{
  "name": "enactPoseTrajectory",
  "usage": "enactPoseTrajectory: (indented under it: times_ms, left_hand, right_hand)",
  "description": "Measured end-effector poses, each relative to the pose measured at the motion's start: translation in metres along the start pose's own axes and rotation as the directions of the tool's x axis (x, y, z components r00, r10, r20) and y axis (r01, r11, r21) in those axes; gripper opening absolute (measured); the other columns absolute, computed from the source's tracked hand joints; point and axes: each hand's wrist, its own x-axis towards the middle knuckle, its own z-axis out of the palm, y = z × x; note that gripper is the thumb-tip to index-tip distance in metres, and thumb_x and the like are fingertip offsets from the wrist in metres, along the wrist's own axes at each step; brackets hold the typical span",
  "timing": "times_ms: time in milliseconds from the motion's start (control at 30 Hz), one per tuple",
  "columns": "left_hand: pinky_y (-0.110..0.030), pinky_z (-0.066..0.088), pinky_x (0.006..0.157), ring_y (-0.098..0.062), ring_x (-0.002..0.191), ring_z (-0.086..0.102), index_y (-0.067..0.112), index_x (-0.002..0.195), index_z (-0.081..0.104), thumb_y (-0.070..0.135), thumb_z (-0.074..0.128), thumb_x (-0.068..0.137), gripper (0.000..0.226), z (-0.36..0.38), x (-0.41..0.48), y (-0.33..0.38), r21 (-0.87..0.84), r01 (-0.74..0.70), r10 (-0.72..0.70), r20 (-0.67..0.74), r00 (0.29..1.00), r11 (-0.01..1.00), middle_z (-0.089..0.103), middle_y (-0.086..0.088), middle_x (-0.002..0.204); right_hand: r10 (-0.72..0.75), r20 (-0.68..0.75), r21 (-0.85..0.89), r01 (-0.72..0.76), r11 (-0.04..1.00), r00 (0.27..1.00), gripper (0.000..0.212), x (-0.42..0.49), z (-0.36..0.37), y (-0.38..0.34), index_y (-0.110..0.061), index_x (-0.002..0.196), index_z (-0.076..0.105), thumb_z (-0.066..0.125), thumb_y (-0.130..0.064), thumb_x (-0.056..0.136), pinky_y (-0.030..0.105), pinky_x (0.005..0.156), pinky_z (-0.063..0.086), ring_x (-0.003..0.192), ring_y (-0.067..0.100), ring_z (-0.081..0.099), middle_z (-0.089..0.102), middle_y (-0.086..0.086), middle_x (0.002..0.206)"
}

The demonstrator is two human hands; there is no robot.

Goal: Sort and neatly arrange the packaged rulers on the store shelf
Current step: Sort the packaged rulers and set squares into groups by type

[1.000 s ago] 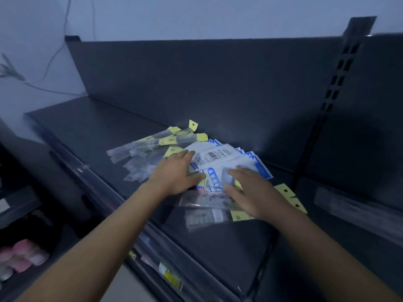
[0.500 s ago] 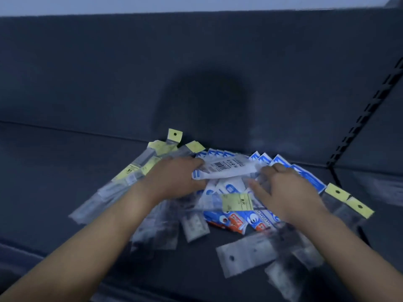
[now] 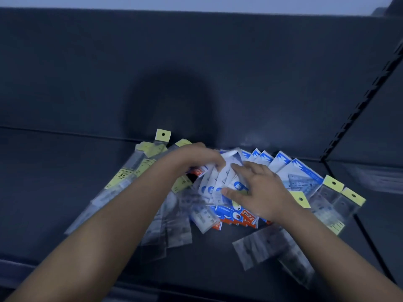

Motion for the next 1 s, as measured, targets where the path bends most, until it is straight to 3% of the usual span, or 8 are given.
enactPoseTrajectory:
  times_ms: [167, 267, 367, 533, 667, 767, 900, 1000]
  left_hand:
    - [-0.02, 0.043, 0.05, -0.017, 0.044, 0.052, 0.016, 0.074, 0.057, 0.022, 0.071, 0.069, 0.016, 0.003, -0.004, 0.012, -0.136, 0.014, 0.002, 0.116, 0.993, 0.991, 0.055, -0.003, 0.064]
    - [-0.033, 0.05, 0.065, -0.03, 0.067, 0.065, 0.005, 0.094, 0.066, 0.012, 0.072, 0.072, 0.024, 0.004, -0.006, 0.017, -0.153, -0.015, 0.035, 0.128, 0.991, 0.988, 0.07, -0.017, 0.085]
    - [-0.041, 0.055, 0.07, -0.035, 0.078, 0.068, 0.0, 0.095, 0.066, -0.003, 0.069, 0.072, 0.024, 0.011, -0.007, 0.022, -0.181, -0.07, 0.076, 0.029, 0.997, 0.981, 0.07, -0.023, 0.094]
    - [-0.027, 0.052, 0.057, -0.022, 0.069, 0.064, 0.015, 0.087, 0.065, -0.005, 0.073, 0.068, 0.029, -0.006, -0.012, 0.03, -0.189, -0.196, 0.166, -0.164, 0.972, 0.962, 0.067, -0.007, 0.079]
    - [-0.016, 0.043, 0.044, -0.017, 0.055, 0.058, 0.018, 0.073, 0.062, -0.005, 0.073, 0.066, 0.026, -0.047, -0.03, 0.029, -0.14, -0.263, 0.211, -0.309, 0.928, 0.954, 0.062, -0.004, 0.068]
    - [-0.029, 0.05, 0.056, -0.024, 0.06, 0.062, 0.016, 0.075, 0.063, -0.005, 0.073, 0.065, 0.026, -0.076, -0.04, 0.009, -0.142, -0.254, 0.184, -0.379, 0.907, 0.957, 0.066, -0.008, 0.073]
    - [-0.023, 0.047, 0.051, -0.019, 0.054, 0.062, 0.013, 0.074, 0.064, -0.008, 0.071, 0.064, 0.025, -0.089, -0.046, -0.045, -0.115, -0.143, 0.087, -0.398, 0.913, 0.983, 0.067, -0.006, 0.065]
    - [-0.032, 0.052, 0.057, -0.03, 0.066, 0.066, 0.007, 0.085, 0.064, -0.009, 0.072, 0.066, 0.027, -0.089, -0.045, -0.086, -0.234, 0.001, -0.087, -0.36, 0.929, 0.972, 0.068, -0.016, 0.08]
  right_hand:
    - [0.022, -0.031, 0.068, -0.02, 0.997, 0.999, 0.084, 0.001, 0.005, -0.001, -0.031, 0.149, 0.017, 0.043, -0.072, 0.08, 0.042, 0.114, 0.007, 0.144, 0.017, 0.004, 0.004, 0.003, 0.159]
    - [0.032, -0.031, 0.121, -0.028, 0.992, 0.999, 0.088, 0.001, 0.009, -0.001, -0.029, 0.151, 0.013, 0.043, -0.073, 0.08, 0.04, 0.114, 0.0, 0.143, 0.014, -0.002, -0.008, 0.002, 0.16]
    - [0.03, -0.062, 0.181, -0.018, 0.983, 0.998, 0.089, 0.001, 0.01, 0.002, -0.029, 0.151, 0.012, 0.041, -0.074, 0.079, 0.039, 0.114, -0.002, 0.143, 0.012, -0.005, -0.006, 0.002, 0.16]
    - [-0.029, -0.167, 0.259, 0.073, 0.963, 0.985, 0.093, -0.003, 0.006, 0.01, -0.032, 0.15, 0.009, 0.036, -0.079, 0.074, 0.04, 0.115, 0.006, 0.145, 0.01, -0.006, -0.001, -0.001, 0.16]
    - [-0.072, -0.247, 0.349, 0.158, 0.924, 0.966, 0.098, -0.007, 0.0, 0.011, -0.033, 0.141, 0.032, 0.043, -0.088, 0.06, 0.035, 0.115, 0.022, 0.143, 0.008, 0.01, 0.016, -0.007, 0.155]
    - [-0.149, -0.252, 0.291, 0.222, 0.931, 0.956, 0.085, -0.008, -0.002, 0.005, -0.028, 0.121, 0.054, 0.049, -0.085, 0.058, 0.029, 0.107, 0.034, 0.127, 0.008, 0.037, 0.043, -0.011, 0.13]
    - [-0.259, -0.14, 0.235, 0.286, 0.929, 0.956, 0.059, -0.009, -0.005, -0.005, -0.028, 0.094, 0.066, 0.066, -0.075, 0.058, 0.03, 0.096, 0.041, 0.101, 0.007, 0.052, 0.057, -0.013, 0.102]
    - [-0.328, -0.028, 0.212, 0.326, 0.921, 0.944, 0.046, -0.007, -0.005, -0.01, -0.028, 0.092, 0.069, 0.08, -0.059, 0.058, 0.03, 0.096, 0.039, 0.099, 0.006, 0.052, 0.059, -0.014, 0.098]
